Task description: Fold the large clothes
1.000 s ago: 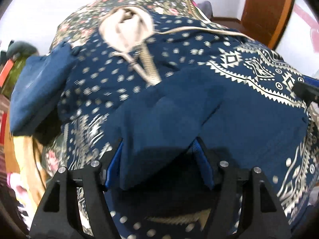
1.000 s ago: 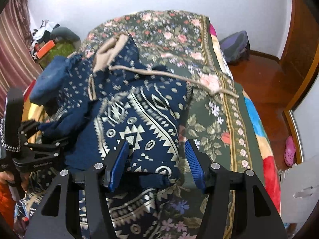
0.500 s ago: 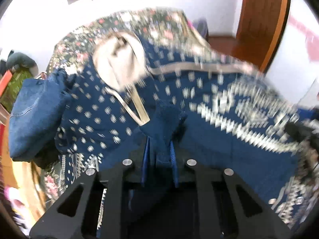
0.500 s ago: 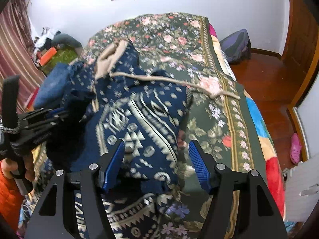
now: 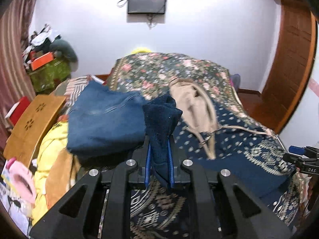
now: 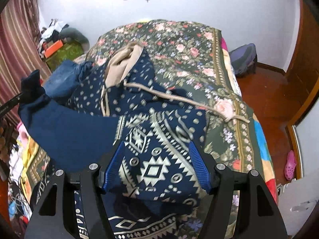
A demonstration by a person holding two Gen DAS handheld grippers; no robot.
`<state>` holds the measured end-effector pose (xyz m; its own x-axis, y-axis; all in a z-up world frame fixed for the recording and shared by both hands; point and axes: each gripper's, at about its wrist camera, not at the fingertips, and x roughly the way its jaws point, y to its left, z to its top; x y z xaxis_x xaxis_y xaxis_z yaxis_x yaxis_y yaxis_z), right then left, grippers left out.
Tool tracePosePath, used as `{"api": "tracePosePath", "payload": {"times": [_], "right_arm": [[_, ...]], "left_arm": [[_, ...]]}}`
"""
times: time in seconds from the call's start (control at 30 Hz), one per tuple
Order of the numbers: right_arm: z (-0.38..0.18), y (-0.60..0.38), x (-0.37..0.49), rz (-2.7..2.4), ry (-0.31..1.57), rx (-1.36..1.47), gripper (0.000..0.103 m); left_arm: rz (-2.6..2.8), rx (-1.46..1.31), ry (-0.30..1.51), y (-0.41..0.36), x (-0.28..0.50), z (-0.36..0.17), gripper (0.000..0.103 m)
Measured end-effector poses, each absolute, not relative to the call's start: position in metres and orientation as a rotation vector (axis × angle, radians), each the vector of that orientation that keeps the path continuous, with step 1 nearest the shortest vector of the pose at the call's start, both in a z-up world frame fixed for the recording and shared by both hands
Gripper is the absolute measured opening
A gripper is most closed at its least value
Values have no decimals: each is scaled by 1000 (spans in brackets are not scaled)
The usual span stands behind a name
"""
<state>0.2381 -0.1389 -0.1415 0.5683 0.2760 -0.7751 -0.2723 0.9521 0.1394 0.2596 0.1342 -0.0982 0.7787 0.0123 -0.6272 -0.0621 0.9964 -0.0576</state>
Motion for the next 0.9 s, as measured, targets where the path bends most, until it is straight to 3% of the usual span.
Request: {"api": "tracePosePath", "payload": {"times": [0.6,0.9], "right_arm": [[-152,-121,224,326,935,-116,62],[-147,-120,226,345,923,-110,62]], "left_arm": [[142,-128,1018,174,240,-233,10],[155,-65,1081,163,235,-234,16]]}}
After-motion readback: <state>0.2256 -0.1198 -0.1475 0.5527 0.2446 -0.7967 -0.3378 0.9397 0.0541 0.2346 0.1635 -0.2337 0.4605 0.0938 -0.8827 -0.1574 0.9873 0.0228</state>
